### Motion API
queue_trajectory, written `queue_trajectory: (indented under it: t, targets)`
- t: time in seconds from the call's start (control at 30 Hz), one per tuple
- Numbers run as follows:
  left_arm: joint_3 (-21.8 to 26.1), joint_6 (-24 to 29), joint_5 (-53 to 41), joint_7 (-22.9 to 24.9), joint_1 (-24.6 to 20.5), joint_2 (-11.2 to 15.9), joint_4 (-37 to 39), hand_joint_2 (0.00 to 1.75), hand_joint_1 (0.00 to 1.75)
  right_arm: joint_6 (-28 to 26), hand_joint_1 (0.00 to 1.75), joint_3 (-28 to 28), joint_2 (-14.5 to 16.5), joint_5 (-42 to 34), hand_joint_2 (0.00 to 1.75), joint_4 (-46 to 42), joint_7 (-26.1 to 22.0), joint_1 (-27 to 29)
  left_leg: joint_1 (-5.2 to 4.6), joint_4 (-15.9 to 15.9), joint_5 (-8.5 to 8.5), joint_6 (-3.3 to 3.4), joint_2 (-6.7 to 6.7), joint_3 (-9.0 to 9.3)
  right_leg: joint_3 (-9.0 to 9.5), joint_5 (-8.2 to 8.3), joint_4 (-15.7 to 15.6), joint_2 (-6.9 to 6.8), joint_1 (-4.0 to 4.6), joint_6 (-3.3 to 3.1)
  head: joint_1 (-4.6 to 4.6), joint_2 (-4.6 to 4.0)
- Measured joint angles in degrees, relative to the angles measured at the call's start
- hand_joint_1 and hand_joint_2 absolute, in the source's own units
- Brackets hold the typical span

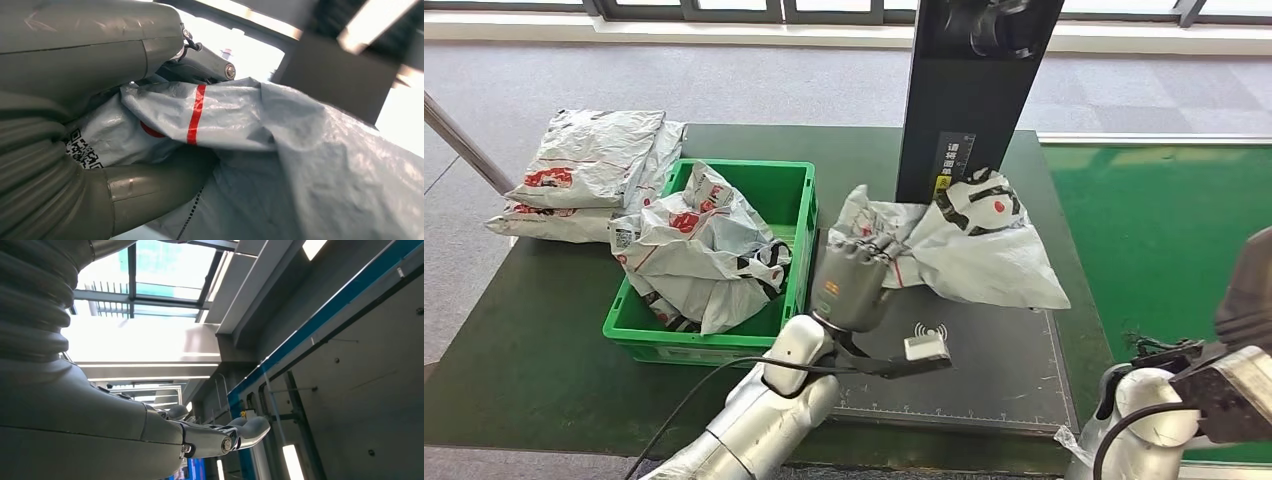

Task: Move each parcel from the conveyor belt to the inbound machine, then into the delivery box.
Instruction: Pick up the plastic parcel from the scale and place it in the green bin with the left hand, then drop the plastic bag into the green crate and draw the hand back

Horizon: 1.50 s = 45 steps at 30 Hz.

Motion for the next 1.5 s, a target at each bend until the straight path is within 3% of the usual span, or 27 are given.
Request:
queue_trajectory:
  t: [0.13, 0.37, 0.63, 0.87, 1.07, 1.3, 1.33, 1.43, 1.47, 1.5]
  targets:
    - [8.23, 0.04, 2.72, -3.34, 3.10, 0.45, -10.74, 1.75, 1.75, 0.00, 0.00, -0.29, 0.00, 0.18, 1.75, -0.45, 0.01, 0.21, 0.05, -0.02, 0.04, -0.06, -0.01, -0.01, 0.01, 0.00, 0.02, -0.01, 0.07, -0.02, -0.01, 0.00]
    - [17.23, 0.04, 6.51, -6.01, 6.77, 1.42, -25.67, 1.75, 1.75, 0.00, 0.00, -0.29, 0.00, 1.04, 1.75, -0.55, 0.01, 0.29, 0.10, -0.02, 0.04, -0.07, -0.03, -0.03, 0.01, -0.01, 0.04, -0.03, 0.07, -0.04, 0.01, -0.01]
    - [26.00, 0.04, 7.91, -5.89, 9.12, 2.06, -31.78, 1.75, 1.75, 0.00, 0.00, -0.29, 0.00, 1.46, 1.75, -0.55, 0.01, 0.30, 0.09, -0.02, 0.05, -0.07, -0.11, -0.03, 0.02, -0.02, 0.04, -0.09, 0.07, -0.04, 0.00, 0.00]
    - [33.17, 0.02, 9.28, -8.54, 10.27, 2.31, -29.52, 1.75, 1.75, 0.00, 0.00, -0.29, -0.02, 1.51, 1.75, -0.56, 0.01, 0.82, 0.09, -0.02, 0.04, -0.07, -0.10, -0.02, 0.00, -0.02, 0.03, -0.08, 0.06, -0.04, 0.00, 0.00]
    - [37.29, -0.07, 1.55, -3.98, 9.60, 2.24, -17.42, 1.75, 1.75, 0.00, 0.00, -0.29, -0.02, 1.75, 1.75, -0.52, 0.01, 0.83, 0.09, -0.02, 0.05, -0.07, -0.10, -0.01, 0.01, -0.02, 0.03, -0.09, 0.06, -0.05, 0.01, -0.01]
    - [38.44, -0.05, 0.03, -2.74, 8.29, 1.87, -8.03, 1.75, 1.75, 0.00, 0.00, -0.29, -0.02, 1.90, 1.75, -0.52, 0.01, 0.84, 0.08, -0.01, 0.05, -0.07, -0.10, -0.02, 0.01, -0.01, 0.03, -0.08, 0.05, -0.05, 0.01, -0.01]
    - [38.57, -0.04, -0.22, -2.53, 8.03, 1.81, -7.23, 1.75, 1.42, 0.00, 0.00, -0.29, -0.02, 1.93, 1.75, -0.52, 0.01, 0.84, 0.08, -0.01, 0.04, -0.07, -0.11, -0.02, 0.01, -0.01, 0.03, -0.08, 0.05, -0.05, 0.01, -0.01]
    - [39.12, -0.04, -0.41, -2.56, 7.29, 1.61, -5.27, 1.75, 0.11, 0.01, 0.00, -0.29, -0.02, 2.04, 1.75, -0.52, 0.01, 0.91, 0.08, -0.01, 0.04, -0.07, -0.11, -0.02, 0.01, -0.01, 0.03, -0.09, 0.06, -0.05, 0.01, 0.00]
    - [39.42, -0.04, -0.25, -2.77, 7.10, 1.55, -4.80, 1.75, 0.00, 0.01, 0.00, -0.29, -0.02, 2.08, 1.75, -0.52, 0.01, 0.93, 0.08, -0.01, 0.04, -0.07, -0.11, -0.02, 0.01, -0.01, 0.03, -0.09, 0.06, -0.05, 0.01, 0.00]
    - [39.74, -0.04, 0.07, -3.07, 6.97, 1.49, -4.48, 1.31, 0.00, 0.01, 0.00, -0.29, -0.02, 2.13, 1.75, -0.50, 0.01, 0.94, 0.09, -0.01, 0.04, -0.07, -0.11, -0.02, 0.01, -0.01, 0.03, -0.08, 0.06, -0.05, 0.01, 0.00]
